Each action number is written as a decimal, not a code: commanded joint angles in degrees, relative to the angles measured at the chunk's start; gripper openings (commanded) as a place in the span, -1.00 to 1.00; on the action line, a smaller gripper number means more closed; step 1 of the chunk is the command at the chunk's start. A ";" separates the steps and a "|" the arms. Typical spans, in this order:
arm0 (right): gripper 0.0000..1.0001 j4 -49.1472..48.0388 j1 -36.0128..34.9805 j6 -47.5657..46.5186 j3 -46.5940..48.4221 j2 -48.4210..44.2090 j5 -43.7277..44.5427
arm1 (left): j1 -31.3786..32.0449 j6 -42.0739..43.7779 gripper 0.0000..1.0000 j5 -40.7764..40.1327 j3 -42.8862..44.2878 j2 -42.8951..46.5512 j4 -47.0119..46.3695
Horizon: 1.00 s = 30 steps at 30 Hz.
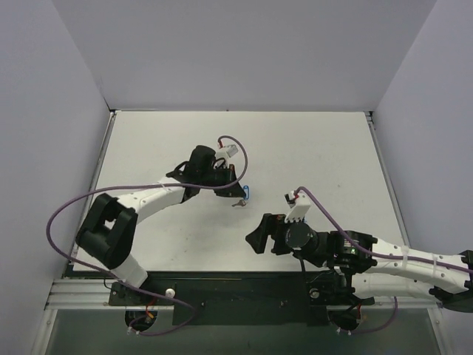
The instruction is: Remove the keys from the keyring
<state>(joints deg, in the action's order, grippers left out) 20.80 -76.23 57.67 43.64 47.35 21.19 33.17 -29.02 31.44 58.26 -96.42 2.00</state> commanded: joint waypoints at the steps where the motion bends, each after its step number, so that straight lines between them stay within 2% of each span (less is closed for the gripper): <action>1: 0.79 -5.32 -0.59 0.60 2.68 -2.61 0.34 | 2.77 -1.83 -1.00 -1.20 -0.78 11.66 1.76; 10: 0.78 -19.99 -1.12 -0.01 2.15 -7.97 -2.82 | 6.56 -3.94 -1.00 -3.76 -1.57 32.50 9.25; 16: 0.76 -22.82 -1.38 -2.82 5.23 -9.30 -5.37 | 6.82 -8.33 -1.00 -3.23 -1.83 41.65 10.65; 23: 0.75 -32.56 -1.47 -3.18 4.70 -9.21 -7.74 | 7.09 -15.18 -1.00 -2.09 -3.33 48.60 6.97; 30: 0.76 -35.65 -1.47 -6.16 6.72 -7.63 -9.15 | 7.26 -19.32 -1.00 0.63 0.45 50.54 6.36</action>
<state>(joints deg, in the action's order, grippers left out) -8.45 -77.32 54.15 47.22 38.54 13.50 40.07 -44.53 29.43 54.98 -46.94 11.42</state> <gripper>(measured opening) 0.879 0.022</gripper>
